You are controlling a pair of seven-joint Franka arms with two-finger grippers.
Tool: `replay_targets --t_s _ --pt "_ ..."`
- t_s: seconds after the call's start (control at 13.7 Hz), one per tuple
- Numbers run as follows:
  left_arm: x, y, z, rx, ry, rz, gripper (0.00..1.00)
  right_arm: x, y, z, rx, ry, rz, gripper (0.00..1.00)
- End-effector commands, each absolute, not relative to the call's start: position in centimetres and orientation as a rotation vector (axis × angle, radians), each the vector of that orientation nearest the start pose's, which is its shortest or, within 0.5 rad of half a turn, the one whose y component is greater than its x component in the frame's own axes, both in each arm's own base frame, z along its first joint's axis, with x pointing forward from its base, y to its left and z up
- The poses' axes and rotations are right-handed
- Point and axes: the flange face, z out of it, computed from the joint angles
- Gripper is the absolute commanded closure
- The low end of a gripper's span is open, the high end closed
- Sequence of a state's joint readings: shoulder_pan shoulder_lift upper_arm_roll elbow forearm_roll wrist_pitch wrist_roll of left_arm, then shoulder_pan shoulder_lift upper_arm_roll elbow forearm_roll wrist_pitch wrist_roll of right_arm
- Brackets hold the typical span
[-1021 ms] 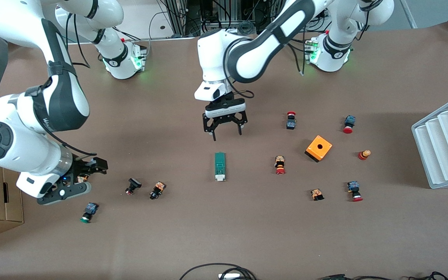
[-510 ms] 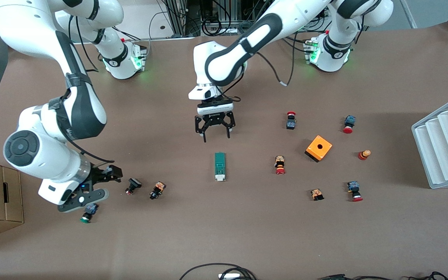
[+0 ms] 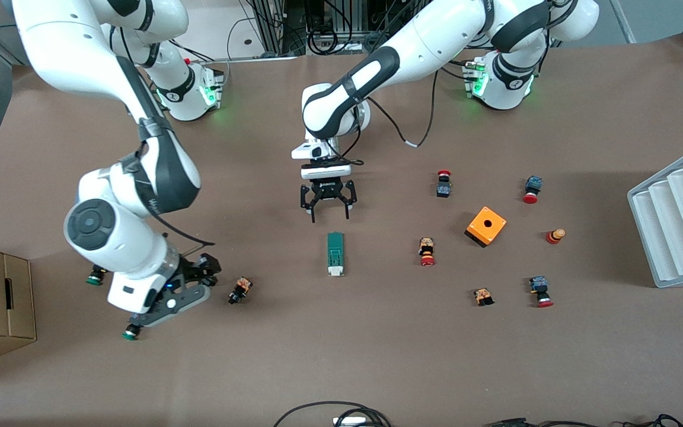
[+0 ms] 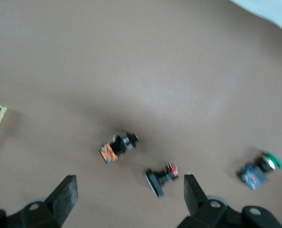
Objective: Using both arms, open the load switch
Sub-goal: 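Move the left gripper and the right gripper toward the green switch, then grasp the green switch base with the left gripper while the right gripper approaches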
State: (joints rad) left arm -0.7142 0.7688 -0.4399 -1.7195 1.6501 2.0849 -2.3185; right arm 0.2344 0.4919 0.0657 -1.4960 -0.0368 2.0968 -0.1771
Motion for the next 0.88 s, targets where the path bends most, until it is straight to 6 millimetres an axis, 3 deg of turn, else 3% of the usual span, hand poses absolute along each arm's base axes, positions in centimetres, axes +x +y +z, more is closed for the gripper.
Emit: replay_targets --t_s 0.0,0.22,0.58,0.73,0.8 --pt "34.1 -57.9 15.5 -2.762 -0.126 -1.543 0.01 68.1 22.9 38.2 -2.991 -0.876 -0.247 0.00" --pt "34.1 -57.7 14.6 -2.773 -0.155 -1.591 0.01 67.8 25.2 37.5 -2.951 -1.011 -0.284 0.00" --pt "34.2 -57.6 14.4 -2.769 -0.150 -1.593 0.01 68.0 26.2 36.8 -2.836 -1.332 -0.319 0.00" --pt "34.0 -57.3 12.9 -2.750 -0.121 -1.608 0.01 68.0 27.3 36.2 -2.775 -1.472 -0.317 0.01" --pt "33.9 -56.9 11.2 -2.723 -0.119 -1.648 0.01 67.7 28.5 35.9 -2.737 -1.547 -0.317 0.00"
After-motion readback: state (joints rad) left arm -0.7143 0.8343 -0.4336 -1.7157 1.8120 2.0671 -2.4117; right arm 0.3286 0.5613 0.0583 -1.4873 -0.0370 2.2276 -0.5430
